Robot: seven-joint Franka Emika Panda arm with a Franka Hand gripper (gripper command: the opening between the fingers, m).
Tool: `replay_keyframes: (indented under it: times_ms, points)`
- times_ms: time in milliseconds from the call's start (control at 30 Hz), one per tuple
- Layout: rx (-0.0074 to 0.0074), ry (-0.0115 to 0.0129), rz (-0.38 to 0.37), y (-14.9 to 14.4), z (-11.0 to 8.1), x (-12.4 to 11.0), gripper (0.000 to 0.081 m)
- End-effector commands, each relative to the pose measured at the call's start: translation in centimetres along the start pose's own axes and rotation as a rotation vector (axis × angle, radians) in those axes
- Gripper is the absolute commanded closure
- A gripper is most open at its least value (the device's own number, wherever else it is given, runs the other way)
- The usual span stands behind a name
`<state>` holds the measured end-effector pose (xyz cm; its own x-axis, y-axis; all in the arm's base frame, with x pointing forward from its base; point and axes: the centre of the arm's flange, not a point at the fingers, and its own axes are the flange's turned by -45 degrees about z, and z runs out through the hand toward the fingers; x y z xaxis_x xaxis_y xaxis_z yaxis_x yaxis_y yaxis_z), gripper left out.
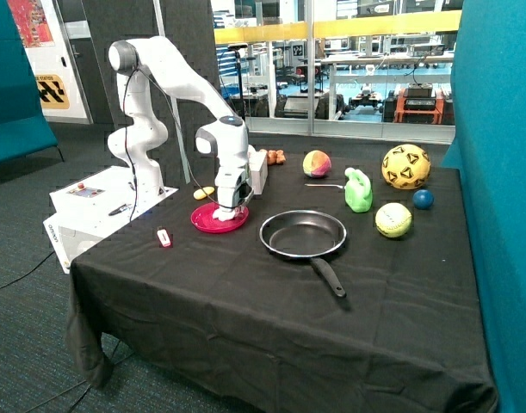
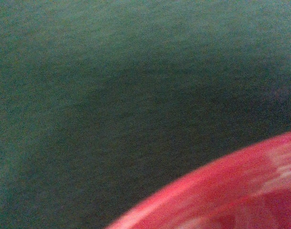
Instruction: Dry the plate
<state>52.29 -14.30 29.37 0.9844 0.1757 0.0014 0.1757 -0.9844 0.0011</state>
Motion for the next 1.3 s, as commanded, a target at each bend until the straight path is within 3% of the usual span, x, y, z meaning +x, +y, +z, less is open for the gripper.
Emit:
replay_keyframes:
  times_ms: [0, 300, 733, 933, 1267]
  points:
    - [0.0011, -0.0015, 0.072, 3.4, -0.2, 0.4, 0.0808]
    - [0.001, -0.0015, 0.111, 5.9, -0.8, -0.8, 0.0808]
    - [0.001, -0.0015, 0.099, 6.1, -0.8, -5.9, 0.0808]
    - [0.0011, -0.0015, 0.07, 4.8, -0.9, -7.8, 0.0808]
    - [0.0011, -0.0014, -0.001, 0.9, -0.4, -8.7, 0.0808]
